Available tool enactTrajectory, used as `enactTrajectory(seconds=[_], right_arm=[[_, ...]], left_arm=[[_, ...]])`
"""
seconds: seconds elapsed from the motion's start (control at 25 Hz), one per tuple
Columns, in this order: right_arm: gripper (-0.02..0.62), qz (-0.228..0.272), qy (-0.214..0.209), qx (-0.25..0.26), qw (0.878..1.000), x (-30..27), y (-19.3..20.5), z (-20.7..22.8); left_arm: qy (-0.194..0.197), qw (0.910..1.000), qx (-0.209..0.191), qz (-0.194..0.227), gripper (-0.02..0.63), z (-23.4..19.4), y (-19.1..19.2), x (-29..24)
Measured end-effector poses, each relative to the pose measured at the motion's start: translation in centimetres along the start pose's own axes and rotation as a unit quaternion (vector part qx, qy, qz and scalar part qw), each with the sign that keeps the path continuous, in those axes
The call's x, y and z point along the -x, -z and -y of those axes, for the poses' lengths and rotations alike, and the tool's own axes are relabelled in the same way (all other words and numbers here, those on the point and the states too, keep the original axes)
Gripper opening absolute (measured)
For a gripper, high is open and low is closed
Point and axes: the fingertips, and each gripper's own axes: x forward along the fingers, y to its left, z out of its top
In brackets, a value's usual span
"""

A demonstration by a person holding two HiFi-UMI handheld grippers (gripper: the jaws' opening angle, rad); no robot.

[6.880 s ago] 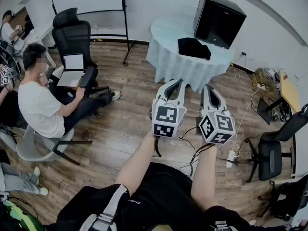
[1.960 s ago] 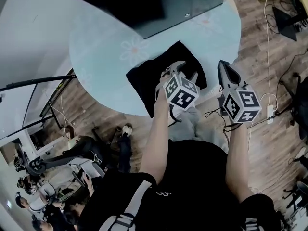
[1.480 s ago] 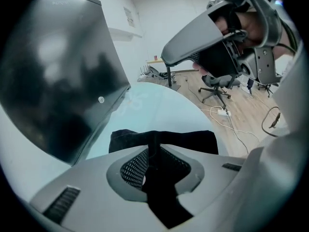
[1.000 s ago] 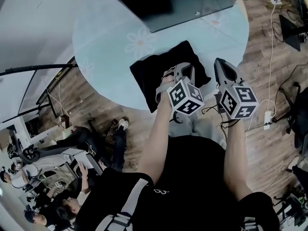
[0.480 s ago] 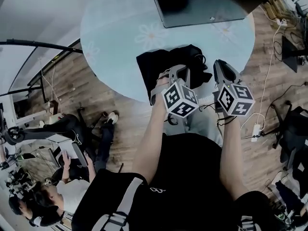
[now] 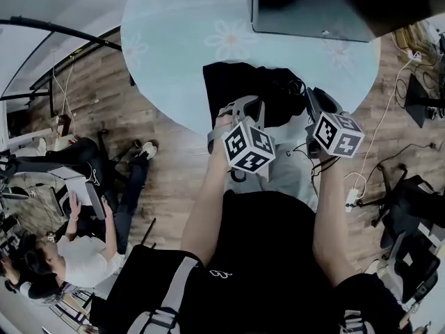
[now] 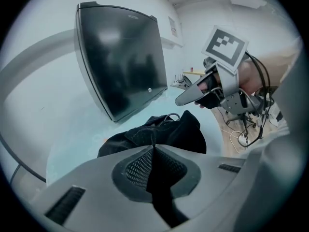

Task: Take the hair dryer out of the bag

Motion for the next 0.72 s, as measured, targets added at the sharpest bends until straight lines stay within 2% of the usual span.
enactTrajectory(seconds=[0.2, 0.28, 0.4, 0.56, 0.72], right_arm=[[0.103, -0.044, 0.012, 0.001, 0.999, -2.3, 1.1, 1.6], [0.103, -0.058, 0.005, 0.003, 0.998, -2.7, 1.4, 1.7], [0.103, -0.074, -0.012, 0.005, 0.997, -3.4, 1.7, 0.7], [0.103, -0.093, -0.026, 0.008, 0.995, -4.2, 2.2, 0.2], [0.103, -0.099, -0.029, 0.012, 0.995, -4.5, 2.2, 0.2]], left_arm=[[0.013, 0.9974, 0.070, -0.004, 0.040, -0.5, 1.1, 1.8], [0.007, 0.9958, 0.091, -0.002, 0.084, -0.9, 1.8, 2.9], [-0.001, 0.9933, 0.116, 0.003, 0.114, -1.7, 3.1, 4.5], [-0.017, 0.9851, 0.171, 0.006, 0.115, -3.0, 5.3, 5.8], [-0.024, 0.9797, 0.197, -0.028, 0.160, -3.2, 8.6, 6.1]])
